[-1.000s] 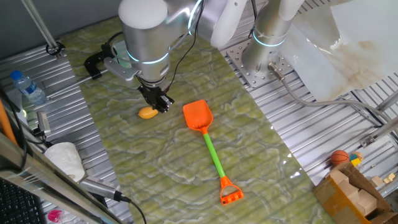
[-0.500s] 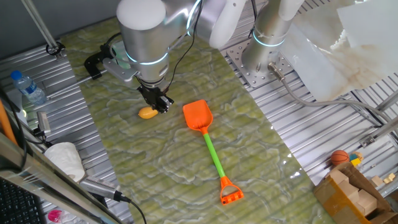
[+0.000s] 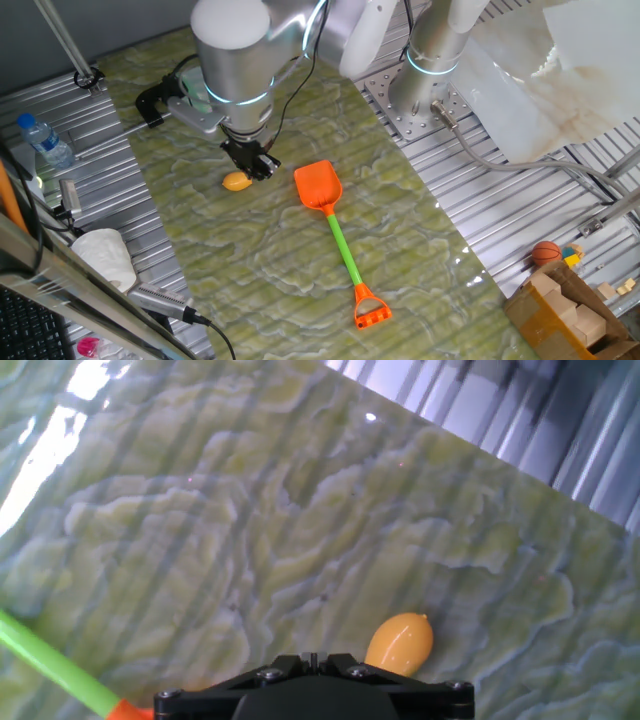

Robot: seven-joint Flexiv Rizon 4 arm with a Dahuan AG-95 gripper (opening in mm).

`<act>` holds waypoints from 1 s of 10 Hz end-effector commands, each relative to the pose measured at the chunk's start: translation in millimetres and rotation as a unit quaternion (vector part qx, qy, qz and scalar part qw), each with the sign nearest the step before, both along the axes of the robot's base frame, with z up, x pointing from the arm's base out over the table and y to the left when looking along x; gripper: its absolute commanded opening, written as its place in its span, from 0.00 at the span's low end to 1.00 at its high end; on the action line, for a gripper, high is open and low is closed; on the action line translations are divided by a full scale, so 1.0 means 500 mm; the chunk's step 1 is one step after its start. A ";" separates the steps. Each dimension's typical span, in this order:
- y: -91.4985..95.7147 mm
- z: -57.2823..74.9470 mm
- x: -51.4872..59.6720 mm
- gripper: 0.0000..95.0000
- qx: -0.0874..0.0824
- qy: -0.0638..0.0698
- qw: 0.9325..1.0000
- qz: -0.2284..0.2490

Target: Use a shovel to scoop up an object

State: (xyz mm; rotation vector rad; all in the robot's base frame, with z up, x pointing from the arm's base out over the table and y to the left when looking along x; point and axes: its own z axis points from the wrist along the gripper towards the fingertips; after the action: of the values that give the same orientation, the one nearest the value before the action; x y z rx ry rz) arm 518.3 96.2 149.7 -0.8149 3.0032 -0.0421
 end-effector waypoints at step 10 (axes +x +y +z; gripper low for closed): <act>0.009 -0.018 0.028 0.00 0.006 0.022 0.990 0.142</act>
State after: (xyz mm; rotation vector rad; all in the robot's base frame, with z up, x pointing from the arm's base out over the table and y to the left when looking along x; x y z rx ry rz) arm 530.1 103.7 141.0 -1.2540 2.8871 0.0018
